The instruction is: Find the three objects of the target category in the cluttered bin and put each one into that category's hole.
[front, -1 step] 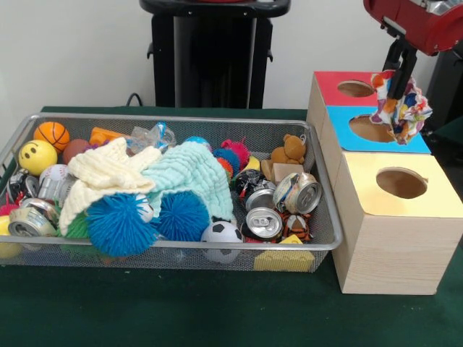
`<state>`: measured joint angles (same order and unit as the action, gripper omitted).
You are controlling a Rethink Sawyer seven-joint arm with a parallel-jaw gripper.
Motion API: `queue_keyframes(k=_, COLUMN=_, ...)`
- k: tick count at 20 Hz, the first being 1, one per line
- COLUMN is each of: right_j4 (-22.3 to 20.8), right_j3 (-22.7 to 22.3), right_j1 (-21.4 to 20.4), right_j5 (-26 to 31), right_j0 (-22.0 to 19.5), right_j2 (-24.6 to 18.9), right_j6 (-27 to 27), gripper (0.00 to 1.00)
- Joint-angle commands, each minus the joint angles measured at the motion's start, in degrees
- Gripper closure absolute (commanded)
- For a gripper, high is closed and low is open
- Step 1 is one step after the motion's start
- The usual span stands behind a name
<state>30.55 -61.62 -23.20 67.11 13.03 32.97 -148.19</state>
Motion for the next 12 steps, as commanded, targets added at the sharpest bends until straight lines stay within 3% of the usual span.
queue_keyframes(k=1, right_j4=0.7, right_j3=-0.5, right_j1=2.6, right_j5=-0.5, right_j0=-1.4, right_j2=-2.8, right_j6=-16.2, gripper=1.00)
queue_keyframes(k=12, right_j4=1.4, right_j3=-1.2, right_j1=5.6, right_j5=-8.3, right_j0=-2.2, right_j2=-4.9, right_j6=-14.8, gripper=1.00)
